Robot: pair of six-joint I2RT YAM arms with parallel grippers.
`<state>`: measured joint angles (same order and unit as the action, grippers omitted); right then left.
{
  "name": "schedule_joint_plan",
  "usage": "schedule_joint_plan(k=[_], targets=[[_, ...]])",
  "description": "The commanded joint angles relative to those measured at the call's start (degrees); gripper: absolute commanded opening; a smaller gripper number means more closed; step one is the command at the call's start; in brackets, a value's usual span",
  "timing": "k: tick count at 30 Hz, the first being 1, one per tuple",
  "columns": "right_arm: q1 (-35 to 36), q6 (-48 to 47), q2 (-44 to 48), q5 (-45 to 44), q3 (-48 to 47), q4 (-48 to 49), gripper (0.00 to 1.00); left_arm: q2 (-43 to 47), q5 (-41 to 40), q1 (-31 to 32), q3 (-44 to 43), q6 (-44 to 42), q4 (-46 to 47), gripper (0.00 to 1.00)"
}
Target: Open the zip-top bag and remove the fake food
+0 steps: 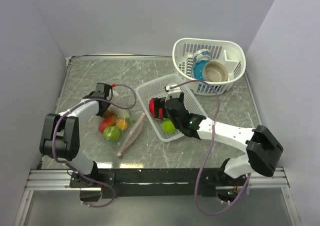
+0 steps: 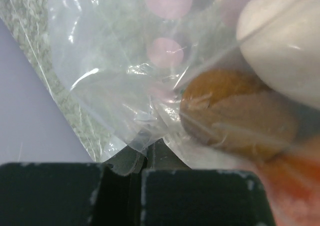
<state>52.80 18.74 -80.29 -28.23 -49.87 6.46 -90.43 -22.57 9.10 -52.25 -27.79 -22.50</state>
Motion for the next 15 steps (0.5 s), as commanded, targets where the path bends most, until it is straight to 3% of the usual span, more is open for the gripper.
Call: schedule_joint_plan(k=[1, 6, 10, 15], targets=[[5.3, -3.4, 1.6, -3.7, -1.4, 1.4, 1.0, -2.0, -2.7, 0.2, -2.0, -0.7, 6.1, 0.01], [18.6, -10.0, -0.8, -8.2, 0.1, 8.0, 1.0, -4.9, -3.5, 0.3, -2.4, -1.2, 8.7, 0.01], [23.8, -11.9, -8.2, -7.9, -1.5, 11.8, 0.97, -5.9, -3.6, 0.9, -2.1, -0.6, 9.1, 0.01], [25.3, -12.1, -16.4, -5.6, -6.0, 12.4, 0.87, -5.5, -4.2, 1.3, -0.3, -1.2, 9.9, 0.01]])
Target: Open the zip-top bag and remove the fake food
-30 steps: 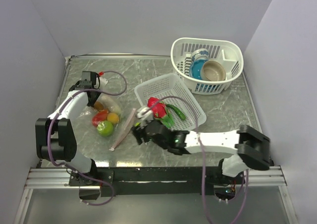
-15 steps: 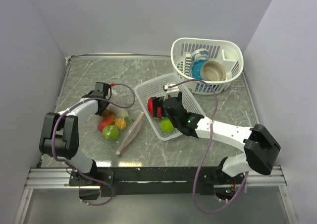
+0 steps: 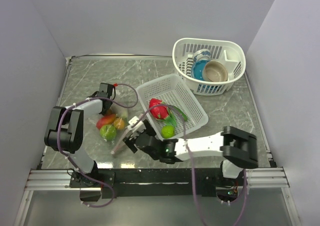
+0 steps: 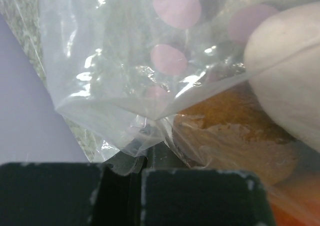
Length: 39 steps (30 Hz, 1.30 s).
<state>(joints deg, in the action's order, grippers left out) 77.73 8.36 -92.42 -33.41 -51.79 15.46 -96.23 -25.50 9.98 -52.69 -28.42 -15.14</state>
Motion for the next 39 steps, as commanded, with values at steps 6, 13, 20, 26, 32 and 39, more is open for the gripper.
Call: schedule_joint_plan(k=[6, 13, 20, 26, 32, 39], targets=[[-0.2, -4.1, -11.3, 0.4, -9.3, 5.6, 0.85, 1.1, -0.8, 0.4, -0.1, -0.1, 1.3, 0.01], [-3.0, -3.7, -18.1, 3.6, -15.4, 5.9, 0.86, 3.1, 1.8, 1.3, -0.8, 1.7, -2.3, 0.01], [-5.4, -2.8, -23.1, 8.6, -20.5, 4.6, 1.0, 5.6, 9.1, 2.3, -2.2, 5.6, -10.8, 0.01], [-5.8, -3.2, -26.6, 10.2, -26.8, 2.2, 1.0, 5.5, 10.6, 4.6, -0.8, 7.2, -11.8, 0.01], [-6.1, -4.5, -27.7, 7.6, -29.2, 1.4, 1.0, 4.9, 10.8, 7.9, 1.8, 7.1, -11.1, 0.01], [-9.0, -1.2, -29.7, 10.6, -28.4, -0.5, 1.0, 5.2, 10.2, 9.1, 2.4, 6.5, -11.1, 0.01]])
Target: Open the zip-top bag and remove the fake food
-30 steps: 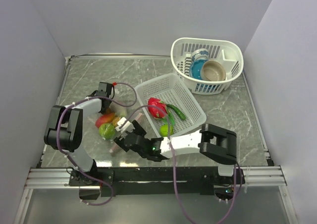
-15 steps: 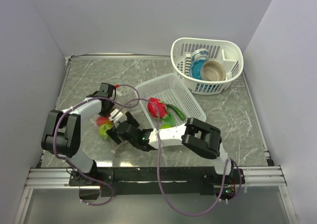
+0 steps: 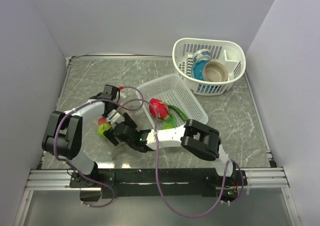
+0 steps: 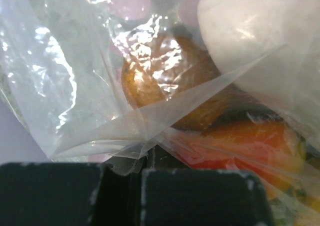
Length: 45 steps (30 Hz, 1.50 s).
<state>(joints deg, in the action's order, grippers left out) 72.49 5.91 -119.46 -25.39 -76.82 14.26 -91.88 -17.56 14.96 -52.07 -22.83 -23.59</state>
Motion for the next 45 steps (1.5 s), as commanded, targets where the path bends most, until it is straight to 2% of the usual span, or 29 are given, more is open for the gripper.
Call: schedule_joint_plan(k=[1, 6, 9, 11, 17, 20, 26, 30, 33, 35, 38, 39, 41, 43, 44, 45], targets=[[-4.0, 1.5, -2.8, 3.6, -2.7, 0.9, 1.0, 0.8, 2.6, 4.1, 1.7, 0.8, -2.9, 0.01], [-4.3, 2.1, -3.8, 6.1, -2.5, 1.0, 1.0, 1.3, 3.0, 4.1, 2.1, 0.3, -3.6, 0.01], [-4.4, 2.3, -3.9, 6.3, -1.7, 1.5, 0.92, 2.0, 3.1, 4.1, 2.9, -0.1, -3.4, 0.01], [-4.3, 2.4, -2.5, 6.0, -0.3, 2.6, 0.81, 2.3, 2.5, 4.1, 3.6, -0.3, -3.1, 0.01], [-3.9, 1.8, 4.4, 3.5, 5.9, 7.1, 0.7, 1.4, -0.4, 4.0, 4.4, -0.3, -1.0, 0.01], [-3.0, 1.1, 8.9, 2.1, 9.8, 8.1, 0.69, 0.0, -2.3, 3.1, 3.7, -0.3, 0.1, 0.01], [-0.2, 1.0, 19.6, 0.0, 17.8, 8.4, 0.69, -5.5, -5.9, -4.0, -2.4, 1.5, 0.7, 0.01], [1.8, 2.3, 25.1, -1.1, 22.6, 6.9, 0.69, -7.4, -5.2, -9.8, -8.4, 2.2, -0.7, 0.01], [1.9, 3.5, 29.4, -3.2, 26.2, 6.7, 0.69, -6.7, -4.2, -10.6, -9.1, 1.6, -1.4, 0.01], [1.4, 3.1, 32.3, -7.5, 28.7, 7.1, 0.68, -5.9, -3.4, -10.6, -9.1, 1.6, -2.1, 0.01], [-1.8, 3.8, 36.3, -11.8, 31.4, 7.1, 0.62, -4.5, -2.2, -10.6, -8.2, 1.5, -3.0, 0.01], [-3.0, 4.4, 37.4, -12.2, 32.2, 7.1, 0.54, -4.1, -2.0, -10.6, -7.3, 1.4, -3.0, 0.01], [-7.9, 6.5, 40.4, -11.4, 34.0, 7.2, 0.49, -3.1, -1.8, -10.6, -6.4, 1.2, -2.8, 0.01], [-10.3, 7.0, 42.6, -7.1, 34.5, 7.0, 0.49, -2.9, -1.9, -10.6, -5.3, 0.9, -2.6, 0.01], [-10.5, 6.1, 42.7, -5.7, 34.2, 7.0, 0.52, -2.4, -1.9, -10.6, -5.1, 0.8, -2.3, 0.01], [-10.1, 4.6, 42.7, -1.6, 33.6, 5.9, 0.65, -2.3, -1.9, -10.6, -4.7, 0.7, -2.2, 0.01]])
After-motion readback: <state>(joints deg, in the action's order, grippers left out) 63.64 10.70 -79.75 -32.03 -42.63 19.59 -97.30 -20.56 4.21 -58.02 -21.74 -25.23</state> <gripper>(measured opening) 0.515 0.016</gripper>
